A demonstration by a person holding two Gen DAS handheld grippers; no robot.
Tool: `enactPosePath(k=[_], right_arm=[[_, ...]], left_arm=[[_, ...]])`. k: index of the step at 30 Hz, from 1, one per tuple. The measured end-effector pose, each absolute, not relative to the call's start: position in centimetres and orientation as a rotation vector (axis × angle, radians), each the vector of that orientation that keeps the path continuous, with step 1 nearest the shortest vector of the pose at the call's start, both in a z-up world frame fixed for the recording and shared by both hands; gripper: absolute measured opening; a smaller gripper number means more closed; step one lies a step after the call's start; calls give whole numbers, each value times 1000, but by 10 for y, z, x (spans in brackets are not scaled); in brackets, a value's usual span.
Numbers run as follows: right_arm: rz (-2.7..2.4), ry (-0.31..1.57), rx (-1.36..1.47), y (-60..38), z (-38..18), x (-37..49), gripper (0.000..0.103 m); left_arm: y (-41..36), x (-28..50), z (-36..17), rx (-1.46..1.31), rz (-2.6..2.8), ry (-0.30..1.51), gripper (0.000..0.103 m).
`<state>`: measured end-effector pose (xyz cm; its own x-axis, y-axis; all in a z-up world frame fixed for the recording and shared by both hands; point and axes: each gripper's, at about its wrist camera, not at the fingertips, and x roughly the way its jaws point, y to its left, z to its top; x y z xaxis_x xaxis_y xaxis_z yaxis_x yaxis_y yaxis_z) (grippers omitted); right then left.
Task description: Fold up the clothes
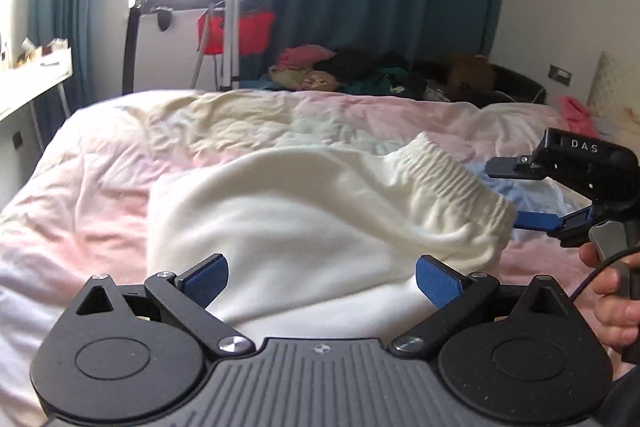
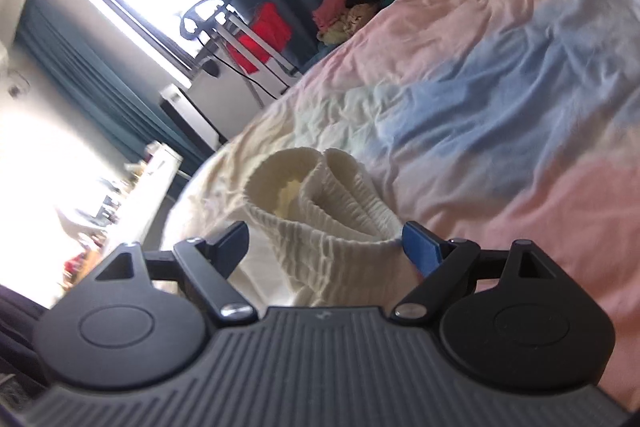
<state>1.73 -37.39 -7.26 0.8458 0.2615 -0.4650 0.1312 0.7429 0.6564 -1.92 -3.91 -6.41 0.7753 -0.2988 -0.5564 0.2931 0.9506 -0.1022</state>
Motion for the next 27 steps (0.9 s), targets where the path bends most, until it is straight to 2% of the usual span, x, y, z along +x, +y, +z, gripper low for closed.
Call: enactPosePath(k=[7,13,14,15,18,22,24,27], right_arm=[[42,688,737,-370,-97,30,86],[62,685,751,-361,-108,42,86],[68,679,731,-358,-107,42,82],[82,662,714,-356,-104,40,66],[74,604,675,-354,-91,32,45],[70,529,696,-358,-77,18,43],[23,553,727,-364,-84,14,43],[-42,621,812,-378,-102,15,53]], left_arm=[[-32,-19,-62,-38,-325,590,101],[-38,-19,-74,55,-364,573,101],[-40,-20,-74,69,-378,568,101],[-42,-21,-75,84,-389,562,101],[-45,-21,-79,116,-400,556,101],[-42,-19,-84,118,-387,568,101],[-40,-18,-86,114,-379,581,101],[-36,-14,-92,97,-366,630,101]])
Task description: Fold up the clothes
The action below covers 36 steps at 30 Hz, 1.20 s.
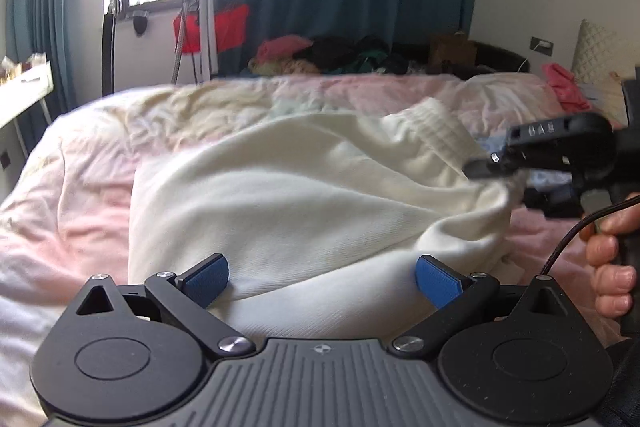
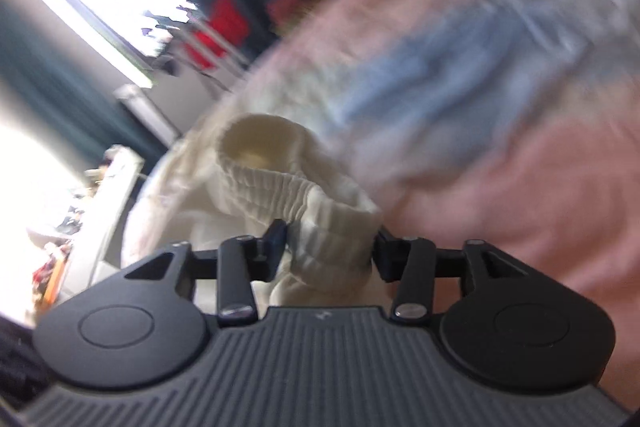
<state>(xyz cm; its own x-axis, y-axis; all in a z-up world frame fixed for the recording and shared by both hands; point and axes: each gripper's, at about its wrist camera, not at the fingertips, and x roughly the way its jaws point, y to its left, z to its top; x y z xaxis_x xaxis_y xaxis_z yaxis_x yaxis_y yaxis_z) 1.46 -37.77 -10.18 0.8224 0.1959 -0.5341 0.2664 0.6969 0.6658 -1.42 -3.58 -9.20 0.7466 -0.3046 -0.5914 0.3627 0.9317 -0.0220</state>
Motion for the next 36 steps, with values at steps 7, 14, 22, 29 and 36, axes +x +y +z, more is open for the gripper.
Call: enactPosePath(k=[7,14,22,29,36], right_arm=[[-142,543,802,-393,-86,-1,71],[17,490,645,-376,-64,29,78],[48,608,469,-363,-61,94,61],[95,648,518,-374,-75,118,16],[57,599,474,-375,-81,125,13]], left_arm=[[-33,-8,-105,92,-334,698,100],[-34,-9,-108,114,-325,704,100],[-33,-8,-108,100,-327,712,100],[-39,-2,-106,120,-311,744,101],[-41,3,-108,112,-316,758,102]])
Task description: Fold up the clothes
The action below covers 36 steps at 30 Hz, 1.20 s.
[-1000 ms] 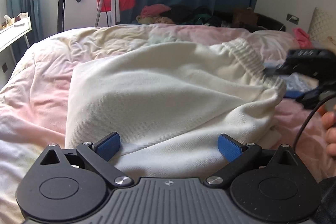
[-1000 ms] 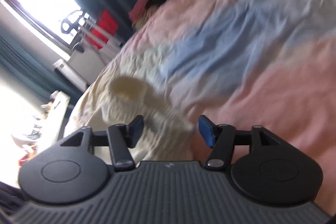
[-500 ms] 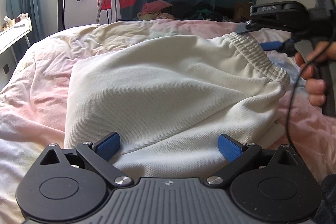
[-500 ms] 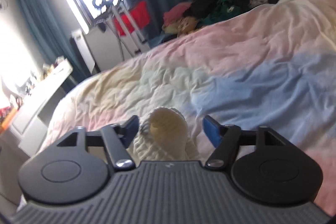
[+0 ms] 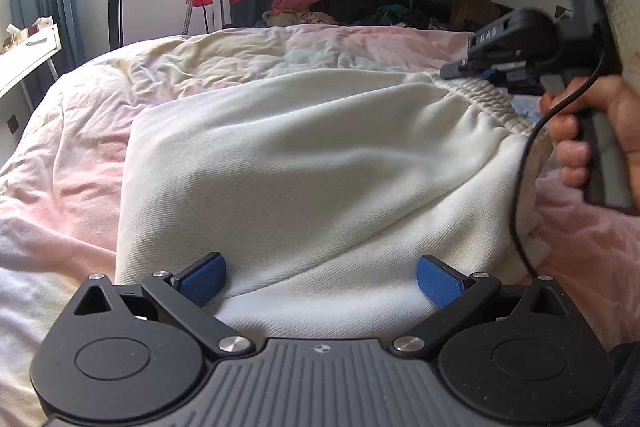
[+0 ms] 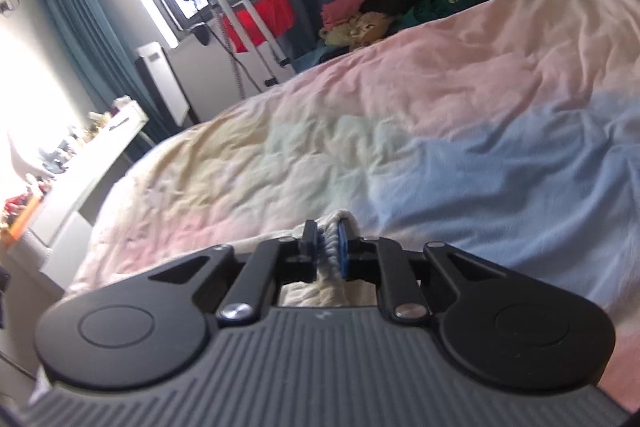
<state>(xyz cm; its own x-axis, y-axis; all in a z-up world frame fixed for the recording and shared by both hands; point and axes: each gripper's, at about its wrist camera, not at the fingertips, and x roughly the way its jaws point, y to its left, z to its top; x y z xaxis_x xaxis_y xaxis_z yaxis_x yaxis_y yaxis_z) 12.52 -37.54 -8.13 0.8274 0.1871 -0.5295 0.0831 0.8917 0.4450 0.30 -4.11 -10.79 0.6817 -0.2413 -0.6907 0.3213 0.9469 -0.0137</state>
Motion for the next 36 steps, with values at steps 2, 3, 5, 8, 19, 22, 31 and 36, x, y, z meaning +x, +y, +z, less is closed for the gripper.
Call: enactPosePath(k=[2,3,5,8,19,22,31,36], right_arm=[[34,636,508,-382,-97,131,13],[26,650,532,-384,-105,133,14],[18,655,573,-387,-112,133,14],[16,641,564,-384,-109,130,16],[25,576,689,-389,-80,78,84],[34,576,681,-385,-69,51,82],[30,677,822,-390,-90,-2,84],[91,805,876,-381,-118,14,82]], left_arm=[[-40,4,-107,118,-328,765,102],[-39,3,-105,116,-336,765,102],[-35,2,-103,97,-349,766,102],[-31,0,-101,72,-354,766,102],[-14,-4,-83,-18,-323,720,101],[-9,-6,-78,-39,-304,706,101],[38,2,-65,-173,-185,694,101],[89,23,-71,-351,-52,748,99]])
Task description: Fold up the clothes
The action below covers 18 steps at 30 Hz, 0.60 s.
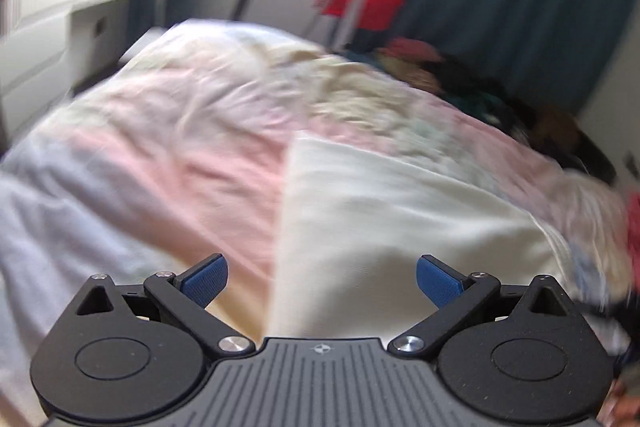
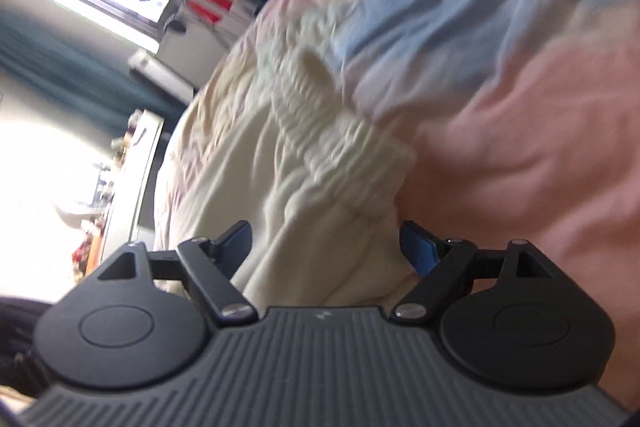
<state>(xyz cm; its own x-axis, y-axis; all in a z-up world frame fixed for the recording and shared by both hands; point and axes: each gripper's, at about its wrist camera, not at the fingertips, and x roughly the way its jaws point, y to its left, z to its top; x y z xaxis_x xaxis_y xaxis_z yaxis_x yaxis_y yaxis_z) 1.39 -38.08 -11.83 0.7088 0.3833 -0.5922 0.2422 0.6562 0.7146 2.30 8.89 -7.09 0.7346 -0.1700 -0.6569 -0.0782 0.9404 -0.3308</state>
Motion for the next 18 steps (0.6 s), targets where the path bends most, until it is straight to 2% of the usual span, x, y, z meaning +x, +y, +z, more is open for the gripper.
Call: enactPosePath(k=[4,9,13,16,18], right_arm=[[56,876,794,-366,-133,29,83],[96,890,815,-361,-140,39,84],[202,725,880,-362,-120,25,85],[271,628,945,-366,-112,17,85],[269,635,946,-364,-113,17,84]], left_arm=[[113,32,-85,-507,-84,806,93],[104,33,-92,-485,-125,836,93],[105,37,-106,-527,-133,873,81],[115,38,-112,-593,-128,876,81],[120,41,-118,-650,-150,895,80]])
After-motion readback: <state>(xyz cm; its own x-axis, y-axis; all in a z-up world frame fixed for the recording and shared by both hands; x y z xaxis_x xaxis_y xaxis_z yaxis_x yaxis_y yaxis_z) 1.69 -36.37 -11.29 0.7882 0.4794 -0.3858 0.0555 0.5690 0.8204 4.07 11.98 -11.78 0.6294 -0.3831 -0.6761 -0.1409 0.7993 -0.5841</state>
